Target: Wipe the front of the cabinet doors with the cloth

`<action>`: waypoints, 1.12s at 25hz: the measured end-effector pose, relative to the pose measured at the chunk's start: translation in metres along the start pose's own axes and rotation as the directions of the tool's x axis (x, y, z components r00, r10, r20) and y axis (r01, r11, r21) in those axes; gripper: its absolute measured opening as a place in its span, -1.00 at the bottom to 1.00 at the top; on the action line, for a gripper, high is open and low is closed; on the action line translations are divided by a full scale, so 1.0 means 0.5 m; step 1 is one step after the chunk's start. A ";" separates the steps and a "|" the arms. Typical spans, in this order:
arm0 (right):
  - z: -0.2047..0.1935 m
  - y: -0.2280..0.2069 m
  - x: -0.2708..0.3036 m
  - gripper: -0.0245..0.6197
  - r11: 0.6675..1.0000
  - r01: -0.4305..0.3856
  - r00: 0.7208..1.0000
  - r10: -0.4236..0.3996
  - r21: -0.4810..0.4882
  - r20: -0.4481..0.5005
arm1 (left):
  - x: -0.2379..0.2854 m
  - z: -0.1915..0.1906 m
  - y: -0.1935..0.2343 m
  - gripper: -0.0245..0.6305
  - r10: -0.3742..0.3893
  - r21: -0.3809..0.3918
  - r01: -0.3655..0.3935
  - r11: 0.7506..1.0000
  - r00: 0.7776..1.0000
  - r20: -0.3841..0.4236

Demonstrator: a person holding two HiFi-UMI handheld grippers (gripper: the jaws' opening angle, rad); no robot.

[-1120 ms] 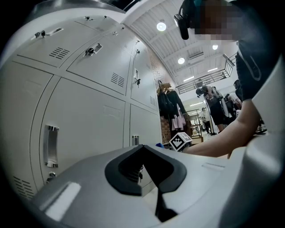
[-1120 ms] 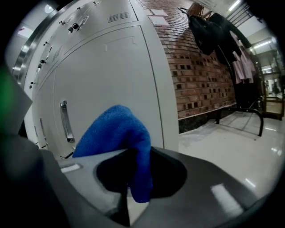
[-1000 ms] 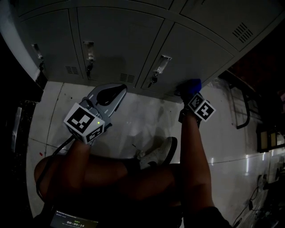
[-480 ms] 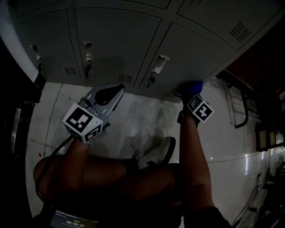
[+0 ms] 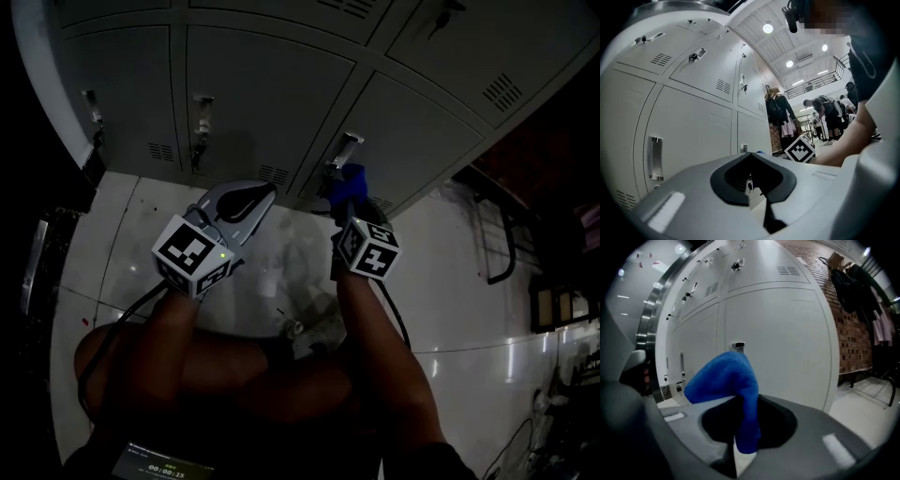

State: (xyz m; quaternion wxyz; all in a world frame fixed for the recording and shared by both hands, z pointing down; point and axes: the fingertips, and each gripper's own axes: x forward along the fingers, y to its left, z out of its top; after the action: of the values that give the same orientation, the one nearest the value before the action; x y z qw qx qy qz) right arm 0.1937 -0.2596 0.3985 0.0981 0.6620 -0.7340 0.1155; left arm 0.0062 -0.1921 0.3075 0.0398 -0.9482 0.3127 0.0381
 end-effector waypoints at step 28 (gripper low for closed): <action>-0.143 0.038 0.140 -0.71 0.993 -0.113 0.988 0.115 0.027 -0.099 | 0.004 -0.013 0.014 -0.91 0.016 -0.017 -0.016 1.000 1.000 -0.007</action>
State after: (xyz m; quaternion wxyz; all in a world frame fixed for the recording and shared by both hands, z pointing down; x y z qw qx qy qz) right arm 0.1667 -0.3028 0.4868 0.1209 0.6133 -0.7636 0.1619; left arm 0.0040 -0.1998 0.3135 0.0302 -0.9461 0.3203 0.0377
